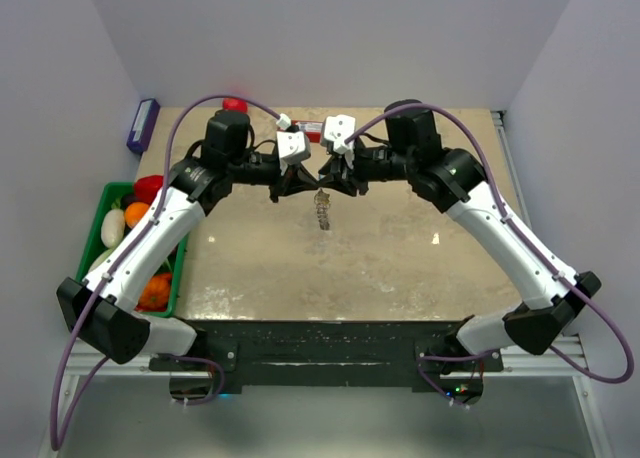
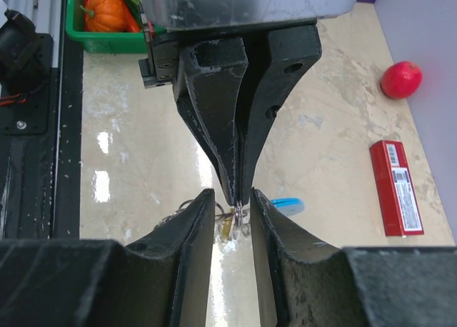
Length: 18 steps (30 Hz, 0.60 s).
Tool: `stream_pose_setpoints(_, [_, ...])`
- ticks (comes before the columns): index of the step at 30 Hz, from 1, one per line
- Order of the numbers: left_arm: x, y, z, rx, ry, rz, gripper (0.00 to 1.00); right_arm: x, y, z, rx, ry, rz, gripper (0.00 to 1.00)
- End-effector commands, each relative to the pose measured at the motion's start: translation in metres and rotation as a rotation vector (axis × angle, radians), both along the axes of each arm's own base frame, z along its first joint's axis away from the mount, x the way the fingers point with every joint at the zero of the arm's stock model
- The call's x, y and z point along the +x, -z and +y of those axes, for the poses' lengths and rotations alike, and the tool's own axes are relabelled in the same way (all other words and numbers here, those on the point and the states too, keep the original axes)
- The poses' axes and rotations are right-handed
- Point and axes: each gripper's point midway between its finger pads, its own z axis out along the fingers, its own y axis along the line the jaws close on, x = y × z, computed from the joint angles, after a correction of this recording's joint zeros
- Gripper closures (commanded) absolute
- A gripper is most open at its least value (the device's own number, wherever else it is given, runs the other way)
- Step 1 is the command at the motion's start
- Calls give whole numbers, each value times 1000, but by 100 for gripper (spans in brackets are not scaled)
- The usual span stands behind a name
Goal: Remove the keys from the keyring
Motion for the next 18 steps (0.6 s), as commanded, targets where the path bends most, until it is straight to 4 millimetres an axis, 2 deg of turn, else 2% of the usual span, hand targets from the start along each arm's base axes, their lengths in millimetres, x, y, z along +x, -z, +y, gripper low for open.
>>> stream_pose_setpoints(1, [0, -24, 0, -46, 11, -100, 100, 5, 1, 1, -13, 19, -13, 71])
stream_pose_setpoints(8, [-1, -25, 1, -46, 10, -104, 100, 10, 22, 1, -52, 30, 10, 73])
stream_pose_setpoints(16, [-2, -27, 2, -50, 13, -106, 100, 16, 29, 2, -70, 41, 8, 77])
stream_pose_setpoints(18, [-2, -26, 2, -49, 13, -105, 100, 17, 29, 2, -71, 43, 7, 81])
